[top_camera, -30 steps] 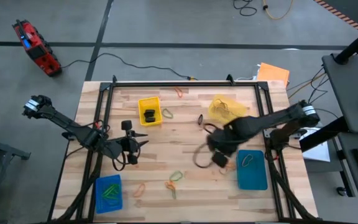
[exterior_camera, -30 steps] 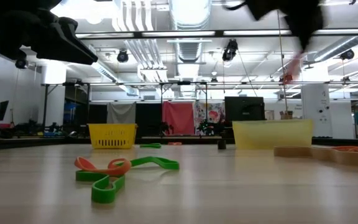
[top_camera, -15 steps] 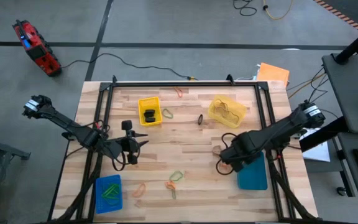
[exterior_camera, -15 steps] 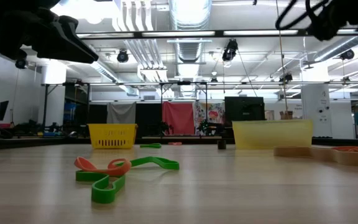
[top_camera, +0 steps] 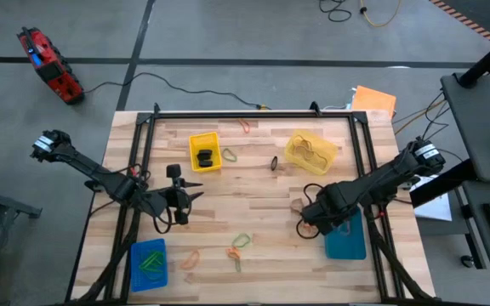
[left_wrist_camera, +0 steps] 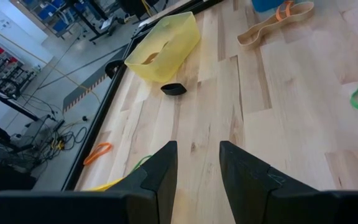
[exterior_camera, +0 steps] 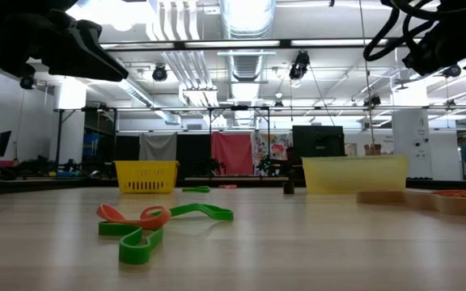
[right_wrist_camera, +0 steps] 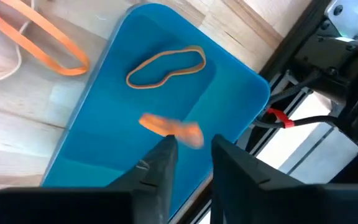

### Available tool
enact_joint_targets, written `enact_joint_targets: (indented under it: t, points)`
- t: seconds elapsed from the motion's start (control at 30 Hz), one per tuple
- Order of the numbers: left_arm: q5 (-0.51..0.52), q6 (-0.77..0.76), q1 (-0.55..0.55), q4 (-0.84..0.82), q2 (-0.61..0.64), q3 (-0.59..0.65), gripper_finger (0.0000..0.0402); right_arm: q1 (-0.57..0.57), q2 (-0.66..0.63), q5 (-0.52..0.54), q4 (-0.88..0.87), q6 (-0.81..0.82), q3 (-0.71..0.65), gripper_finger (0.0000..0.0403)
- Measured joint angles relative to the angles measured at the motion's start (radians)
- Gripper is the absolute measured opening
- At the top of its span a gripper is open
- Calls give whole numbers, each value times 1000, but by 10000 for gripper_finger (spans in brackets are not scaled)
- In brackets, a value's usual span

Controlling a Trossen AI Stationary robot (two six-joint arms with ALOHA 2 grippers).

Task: Sort rubber bands into baskets
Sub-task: Put the orange rubber band into the right blue bin

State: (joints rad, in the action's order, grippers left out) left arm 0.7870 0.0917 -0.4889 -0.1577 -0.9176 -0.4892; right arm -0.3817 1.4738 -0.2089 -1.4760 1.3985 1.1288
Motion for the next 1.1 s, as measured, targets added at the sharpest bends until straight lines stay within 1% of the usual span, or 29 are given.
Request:
enact_joint_targets:
  t: [0.2, 0.27, 0.33, 0.43, 0.57, 0.67, 0.83, 0.97, 1.1]
  points:
    - [0, 0, 0, 0, 0, 0, 104, 0, 0, 25, 0, -30, 32, 140]
    - [0, 0, 0, 0, 0, 0, 104, 0, 0, 63, 1, -39, 56, 148]
    - [0, 0, 0, 0, 0, 0, 104, 0, 0, 123, 19, -69, 81, 154]
    - [0, 0, 0, 1, 0, 0, 104, 2, 0, 205, 119, -136, 104, 161]
    - [0, 0, 0, 2, 0, 0, 104, 8, 1, 235, 298, -265, 103, 166]
    - [0, 0, 0, 3, 0, 0, 104, 9, 15, 242, 373, -385, 98, 167]
    - [0, -1, 0, 4, 0, 0, 104, 9, 87, 250, 382, -568, 97, 169]
    - [0, -5, 0, 6, -1, 0, 104, 9, 167, 198, 381, -658, 97, 174]
    - [0, -5, 0, 6, -1, 0, 104, 9, 230, 127, 370, -683, 97, 173]
